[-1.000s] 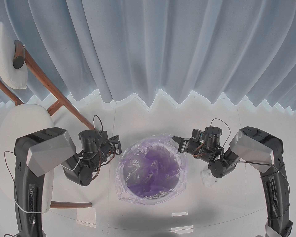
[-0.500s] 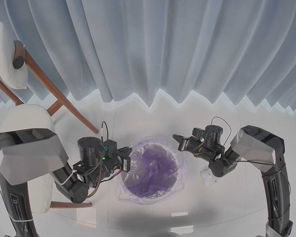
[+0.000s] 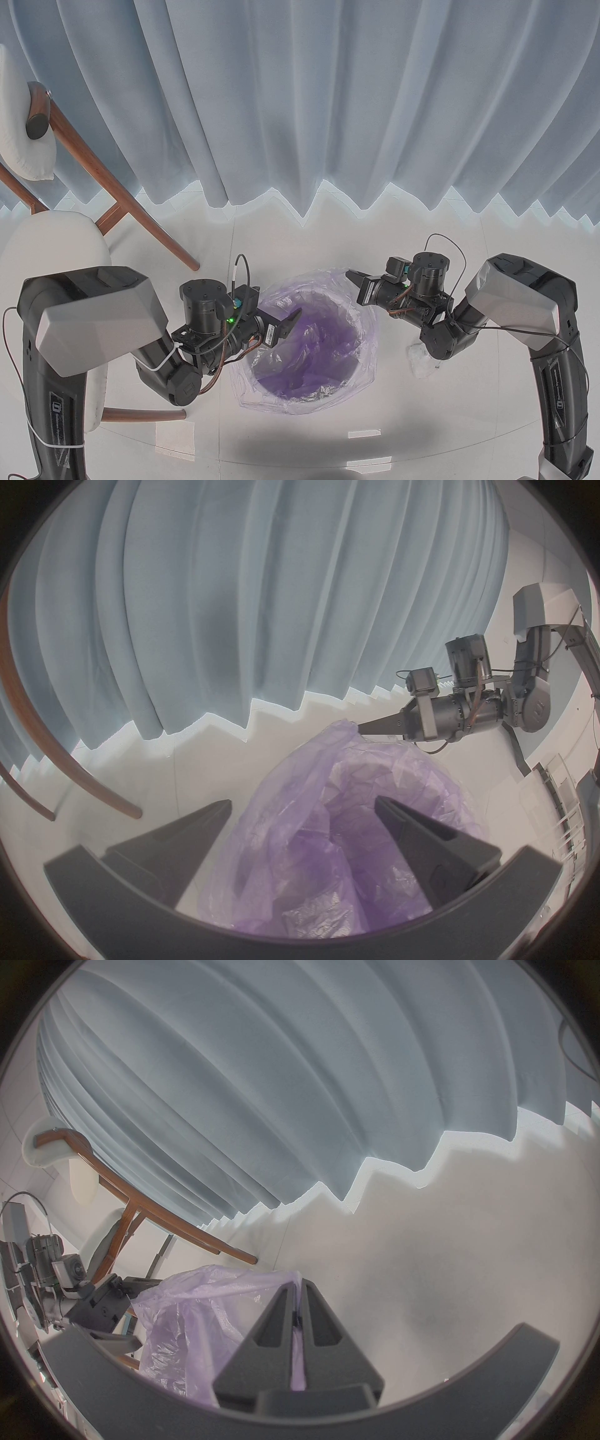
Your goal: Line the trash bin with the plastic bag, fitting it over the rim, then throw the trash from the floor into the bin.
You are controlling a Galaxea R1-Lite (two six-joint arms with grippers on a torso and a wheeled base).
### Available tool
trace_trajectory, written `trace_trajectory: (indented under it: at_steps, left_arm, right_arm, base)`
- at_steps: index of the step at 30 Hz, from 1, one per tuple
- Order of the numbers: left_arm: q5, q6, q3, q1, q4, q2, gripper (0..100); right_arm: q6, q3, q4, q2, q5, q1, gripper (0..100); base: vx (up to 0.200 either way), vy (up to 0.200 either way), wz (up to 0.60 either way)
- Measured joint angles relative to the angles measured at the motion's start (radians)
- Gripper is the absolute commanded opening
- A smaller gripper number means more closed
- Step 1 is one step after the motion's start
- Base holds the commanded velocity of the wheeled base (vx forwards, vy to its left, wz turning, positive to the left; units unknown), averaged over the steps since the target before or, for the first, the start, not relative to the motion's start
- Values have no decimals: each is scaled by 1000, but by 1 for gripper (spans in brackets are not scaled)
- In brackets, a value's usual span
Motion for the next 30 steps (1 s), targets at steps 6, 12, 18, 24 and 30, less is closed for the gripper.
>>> trace_trajectory:
  at_steps: [6, 12, 18, 24, 30]
  left_arm:
    - [3, -1, -22, 41, 2, 21, 0]
    - [3, -21, -43, 75, 2, 24, 0]
    - [6, -159, -76, 82, 8, 0, 0]
    - [9, -326, -89, 89, 44, -9, 0]
    - [13, -548, -86, 90, 119, 1, 0]
  right_arm:
    - [0, -4, 0, -6, 0, 2, 0]
    - [0, 0, -1, -13, -8, 6, 0]
    - [-1, 14, -14, -14, -18, 9, 0]
    - [38, 21, -18, -13, -19, 10, 0]
    - [219, 38, -21, -14, -19, 4, 0]
  base:
    - [0, 0, 0]
    - [0, 0, 0]
    - [0, 0, 0]
    - [0, 0, 0]
    - [0, 0, 0]
